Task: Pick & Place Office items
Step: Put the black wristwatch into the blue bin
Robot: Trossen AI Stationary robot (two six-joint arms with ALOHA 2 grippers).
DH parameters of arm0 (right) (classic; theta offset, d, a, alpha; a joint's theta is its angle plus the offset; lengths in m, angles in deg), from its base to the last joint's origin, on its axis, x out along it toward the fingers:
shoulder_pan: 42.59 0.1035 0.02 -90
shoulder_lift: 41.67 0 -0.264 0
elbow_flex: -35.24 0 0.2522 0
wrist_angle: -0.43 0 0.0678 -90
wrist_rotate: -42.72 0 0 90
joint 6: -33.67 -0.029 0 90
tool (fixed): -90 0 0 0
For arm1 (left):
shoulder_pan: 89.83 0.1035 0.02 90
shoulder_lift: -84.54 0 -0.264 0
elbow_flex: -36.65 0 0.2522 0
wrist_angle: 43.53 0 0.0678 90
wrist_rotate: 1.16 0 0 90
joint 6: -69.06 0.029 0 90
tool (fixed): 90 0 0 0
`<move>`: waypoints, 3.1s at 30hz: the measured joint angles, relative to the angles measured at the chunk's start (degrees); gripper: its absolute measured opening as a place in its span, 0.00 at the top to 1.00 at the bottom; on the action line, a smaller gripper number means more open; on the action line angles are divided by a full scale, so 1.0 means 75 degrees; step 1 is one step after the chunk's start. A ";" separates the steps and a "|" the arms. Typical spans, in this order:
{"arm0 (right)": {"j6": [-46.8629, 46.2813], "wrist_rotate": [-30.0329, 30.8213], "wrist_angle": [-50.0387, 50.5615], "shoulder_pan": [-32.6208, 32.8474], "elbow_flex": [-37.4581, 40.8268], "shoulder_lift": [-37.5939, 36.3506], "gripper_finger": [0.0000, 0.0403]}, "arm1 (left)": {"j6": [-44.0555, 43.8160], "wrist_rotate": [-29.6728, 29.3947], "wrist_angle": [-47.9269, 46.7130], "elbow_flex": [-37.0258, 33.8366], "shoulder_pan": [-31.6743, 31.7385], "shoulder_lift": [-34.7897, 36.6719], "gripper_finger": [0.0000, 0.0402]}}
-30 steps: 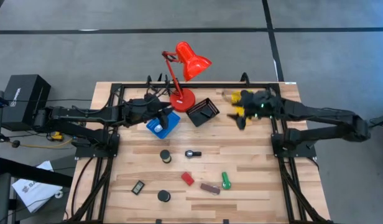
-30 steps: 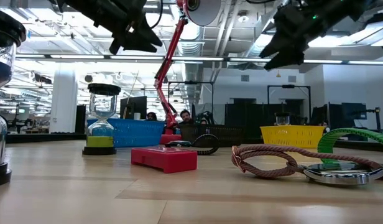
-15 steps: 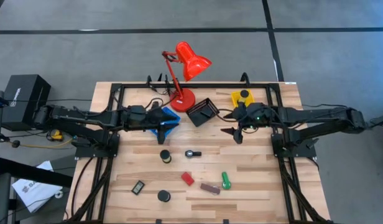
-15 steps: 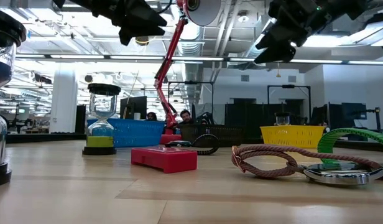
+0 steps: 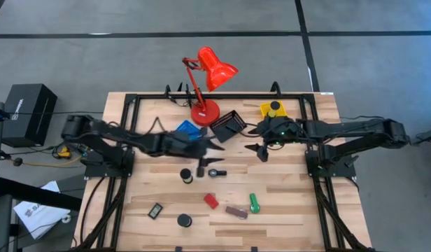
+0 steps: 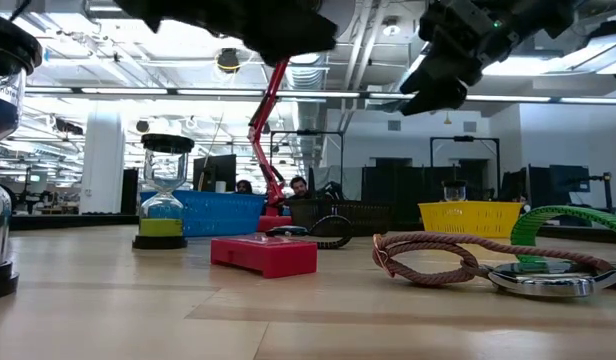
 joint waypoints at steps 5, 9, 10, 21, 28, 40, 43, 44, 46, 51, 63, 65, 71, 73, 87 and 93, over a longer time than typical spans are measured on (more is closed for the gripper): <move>-0.0002 0.0000 0.0330 0.0000 0.0000 -0.0098 0.25 | -0.0501 0.1141 -0.0494 0.0678 0.0320 -0.0851 0.51; 0.0000 0.0000 0.0344 0.0000 0.0006 -0.0094 0.25 | -0.0954 0.1585 -0.1337 0.1206 0.0303 -0.1624 0.50; -0.0001 0.0000 0.0344 0.0000 0.0006 -0.0083 0.25 | -0.1063 0.1588 -0.1672 0.1395 0.0282 -0.1835 0.49; -0.0003 -0.0003 0.0451 0.0000 0.0006 -0.0076 0.25 | -0.1119 0.1562 -0.3199 0.2096 0.0183 -0.3404 0.51; -0.0003 -0.0003 0.0544 0.0000 0.0006 -0.0074 0.25 | -0.1098 0.1553 -0.3461 0.2099 0.0160 -0.3627 0.53; -0.0003 -0.0003 0.0543 -0.0003 0.0006 -0.0074 0.25 | -0.1098 0.1500 -0.3621 0.1956 0.0230 -0.3627 0.63; -0.0003 -0.0002 0.0543 -0.0003 0.0006 -0.0074 0.25 | -0.1098 0.1500 -0.3618 0.1956 0.0239 -0.3627 0.69; -0.0003 -0.0003 0.0546 -0.0003 0.0006 -0.0074 0.25 | -0.1101 0.1502 -0.3618 0.1956 0.0242 -0.3627 0.71; -0.0003 -0.0003 0.0552 -0.0003 0.0006 -0.0074 0.25 | -0.1115 0.1500 -0.3618 0.1956 0.0242 -0.3627 0.74; -0.0003 -0.0003 0.0568 -0.0003 0.0007 -0.0074 0.25 | -0.1107 0.1500 -0.3676 0.1953 0.0262 -0.3567 0.81; -0.0003 -0.0003 0.0575 0.0003 0.0009 -0.0074 0.25 | -0.1121 -0.0824 -0.6184 0.1953 0.0638 -0.1217 0.81; -0.0003 -0.0003 0.0575 0.0003 0.0009 -0.0074 0.25 | -0.1228 -0.1318 -0.6633 0.1939 0.0727 -0.0701 0.82; -0.0003 -0.0003 0.0584 0.0003 0.0012 -0.0074 0.25 | -0.1506 -0.2256 -0.6771 0.1199 0.1040 0.0883 0.81; -0.0003 -0.0003 0.0575 0.0001 0.0012 -0.0074 0.25 | -0.1774 -0.2427 -0.6728 0.0826 0.1194 0.1350 0.80; -0.0003 0.0000 0.0485 -0.0027 0.0014 -0.0077 0.25 | -0.2918 -0.2447 -0.5343 -0.1715 0.1687 0.2408 0.81; -0.0003 -0.0002 0.0508 -0.0084 0.0012 -0.0077 0.25 | -0.2922 -0.2542 -0.4539 -0.1986 0.1687 0.2333 0.81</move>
